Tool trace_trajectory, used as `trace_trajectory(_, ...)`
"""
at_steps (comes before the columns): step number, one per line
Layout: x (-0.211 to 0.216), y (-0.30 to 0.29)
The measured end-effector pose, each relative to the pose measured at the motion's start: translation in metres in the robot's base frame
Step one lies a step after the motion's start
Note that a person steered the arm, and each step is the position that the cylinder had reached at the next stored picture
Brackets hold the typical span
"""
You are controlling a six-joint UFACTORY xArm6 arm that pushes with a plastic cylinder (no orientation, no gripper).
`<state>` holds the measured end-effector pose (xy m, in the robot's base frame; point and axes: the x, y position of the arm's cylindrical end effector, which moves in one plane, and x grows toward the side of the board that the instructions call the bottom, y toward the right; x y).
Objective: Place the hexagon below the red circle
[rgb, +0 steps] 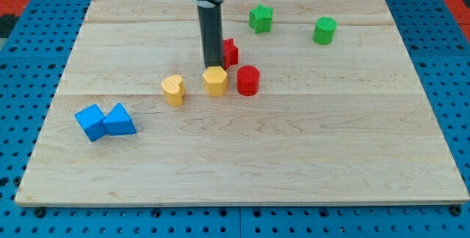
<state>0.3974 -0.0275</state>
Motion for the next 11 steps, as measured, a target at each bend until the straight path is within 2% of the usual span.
trace_trajectory(2, 0.051, 0.035)
trace_trajectory(3, 0.050, 0.029)
trace_trajectory(4, 0.067, 0.052)
trace_trajectory(5, 0.038, 0.079)
trace_trajectory(6, 0.042, 0.083)
trace_trajectory(7, 0.035, 0.122)
trace_trajectory(8, 0.000, 0.105)
trace_trajectory(9, 0.018, 0.101)
trace_trajectory(10, -0.012, 0.143)
trace_trajectory(11, -0.048, 0.100)
